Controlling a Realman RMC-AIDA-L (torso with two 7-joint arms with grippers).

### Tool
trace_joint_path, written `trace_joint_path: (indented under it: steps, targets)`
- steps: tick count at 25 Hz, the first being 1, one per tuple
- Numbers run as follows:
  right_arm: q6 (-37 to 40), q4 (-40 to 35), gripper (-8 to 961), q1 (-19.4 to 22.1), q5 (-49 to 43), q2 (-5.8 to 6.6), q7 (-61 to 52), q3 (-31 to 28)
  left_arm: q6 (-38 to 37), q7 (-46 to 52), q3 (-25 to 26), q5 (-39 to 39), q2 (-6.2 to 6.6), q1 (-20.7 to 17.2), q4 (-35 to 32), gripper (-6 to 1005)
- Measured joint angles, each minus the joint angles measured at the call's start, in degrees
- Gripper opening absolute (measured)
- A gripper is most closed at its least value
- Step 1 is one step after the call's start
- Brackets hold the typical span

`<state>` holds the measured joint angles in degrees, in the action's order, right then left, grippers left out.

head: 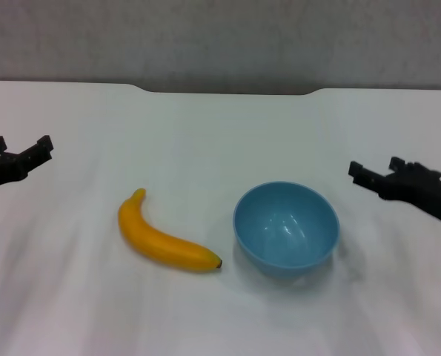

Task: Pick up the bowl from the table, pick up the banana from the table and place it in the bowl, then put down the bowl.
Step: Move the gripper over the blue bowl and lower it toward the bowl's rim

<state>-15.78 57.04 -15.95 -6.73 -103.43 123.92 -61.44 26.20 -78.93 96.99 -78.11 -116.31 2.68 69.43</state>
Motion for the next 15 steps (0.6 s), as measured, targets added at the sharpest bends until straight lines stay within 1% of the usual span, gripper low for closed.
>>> trace_joint_path:
  steps: [1,2,3,4,5,7,9,11,15]
  targets:
    - [3.6,3.0,906,0.2,-3.7,0.78,-3.4,-0.1,0.0,3.4,0.3,-3.4,0.00,-0.1,0.9,891]
    - [6.0,5.5,906,0.5,-6.7,1.50,-6.4,-0.1,0.4,9.4,0.8,-9.2,0.02,-0.1,2.6,891]
    - [8.1,7.9,906,0.8,-9.8,2.29,-9.7,-0.2,0.8,12.9,1.1,-12.6,0.05,0.0,3.6,891]
    - [9.1,9.9,906,1.2,-11.9,2.99,-12.3,-0.2,3.1,22.5,2.6,-23.3,0.07,0.3,6.6,891]
    - [9.7,11.6,906,1.4,-13.7,3.83,-14.7,-0.2,3.1,22.5,2.6,-23.3,0.07,0.3,6.6,891]
    - [10.6,14.2,906,1.6,-16.3,5.50,-18.8,-0.2,6.3,30.8,4.5,-33.1,-0.04,1.0,9.3,891]
    - [11.6,15.0,907,1.2,-18.1,6.74,-21.8,-0.1,10.3,38.0,6.3,-41.2,-0.08,2.3,11.6,890]
    - [13.1,15.1,907,0.2,-19.6,7.29,-23.5,0.1,14.1,42.1,7.9,-46.6,-0.10,3.7,13.2,890]
    - [19.5,15.0,907,-3.5,-20.3,8.09,-24.2,2.1,18.9,45.9,9.6,-53.4,-0.15,6.1,15.2,890]
